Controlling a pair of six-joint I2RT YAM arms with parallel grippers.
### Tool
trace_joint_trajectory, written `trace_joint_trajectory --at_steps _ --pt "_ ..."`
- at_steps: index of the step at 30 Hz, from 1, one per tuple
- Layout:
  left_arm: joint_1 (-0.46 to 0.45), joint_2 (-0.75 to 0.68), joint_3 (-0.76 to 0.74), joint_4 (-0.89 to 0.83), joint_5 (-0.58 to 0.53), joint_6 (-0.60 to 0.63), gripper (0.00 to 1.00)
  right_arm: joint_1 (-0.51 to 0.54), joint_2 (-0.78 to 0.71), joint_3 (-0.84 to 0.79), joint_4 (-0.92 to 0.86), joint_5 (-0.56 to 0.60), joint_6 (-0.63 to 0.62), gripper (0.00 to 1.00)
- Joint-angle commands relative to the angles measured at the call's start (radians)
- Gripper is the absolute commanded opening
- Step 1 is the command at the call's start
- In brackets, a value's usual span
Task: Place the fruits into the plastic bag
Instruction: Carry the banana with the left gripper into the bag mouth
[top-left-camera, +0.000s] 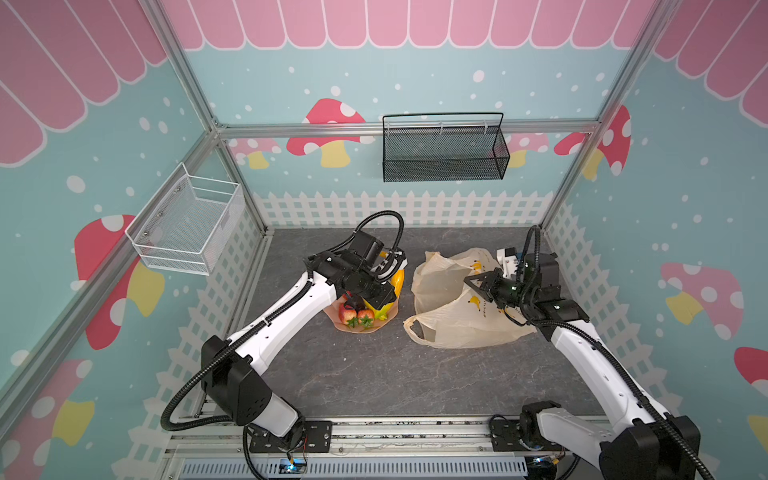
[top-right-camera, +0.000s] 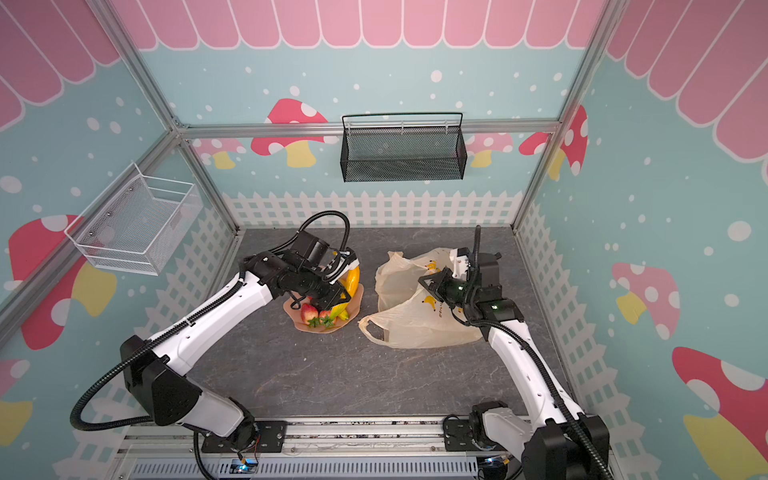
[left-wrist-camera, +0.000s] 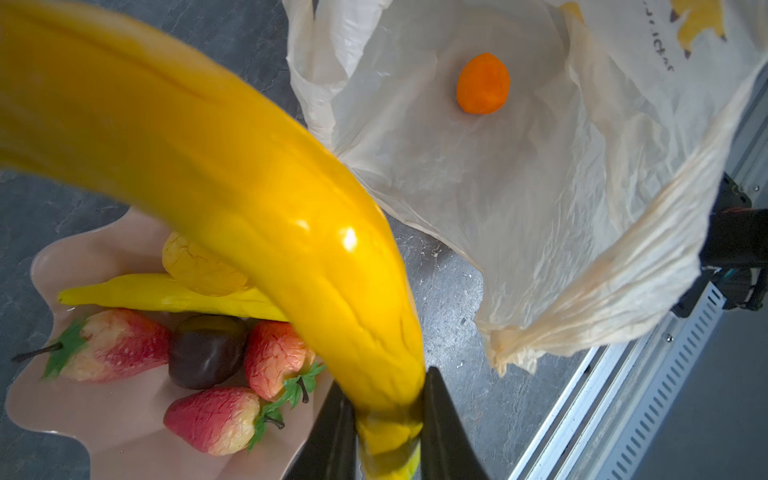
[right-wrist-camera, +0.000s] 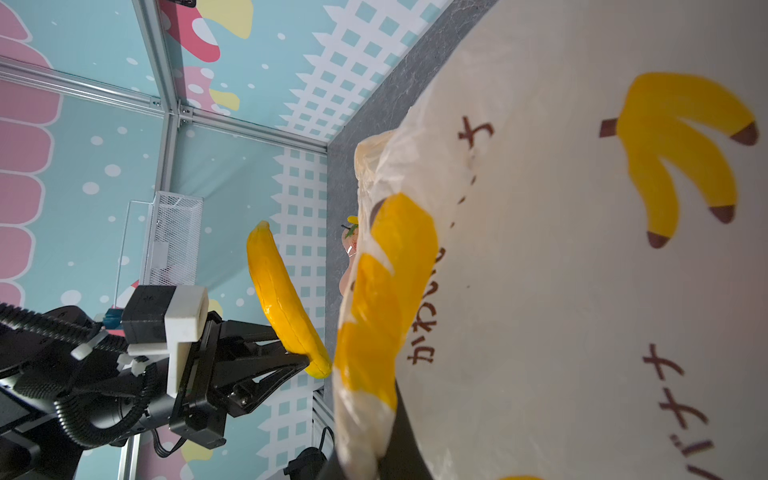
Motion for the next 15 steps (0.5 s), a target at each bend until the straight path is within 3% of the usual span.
trace_joint_trajectory --at_steps 1,9,15 --pt "-0.029 -0.014 -0.036 0.001 0.02 0.098 0.0 -0.003 0.008 -0.005 -0.009 -0.006 -0.011 0.0" --pt "-0.115 0.05 -0.056 -0.005 -0.049 0.106 0.0 -0.003 0.021 0.006 -0.009 -0.016 -0.015 0.0" --pt "-0.177 0.122 -0.022 0.012 -0.026 0.077 0.0 -0.003 0.021 0.006 -0.009 -0.022 -0.013 0.0"
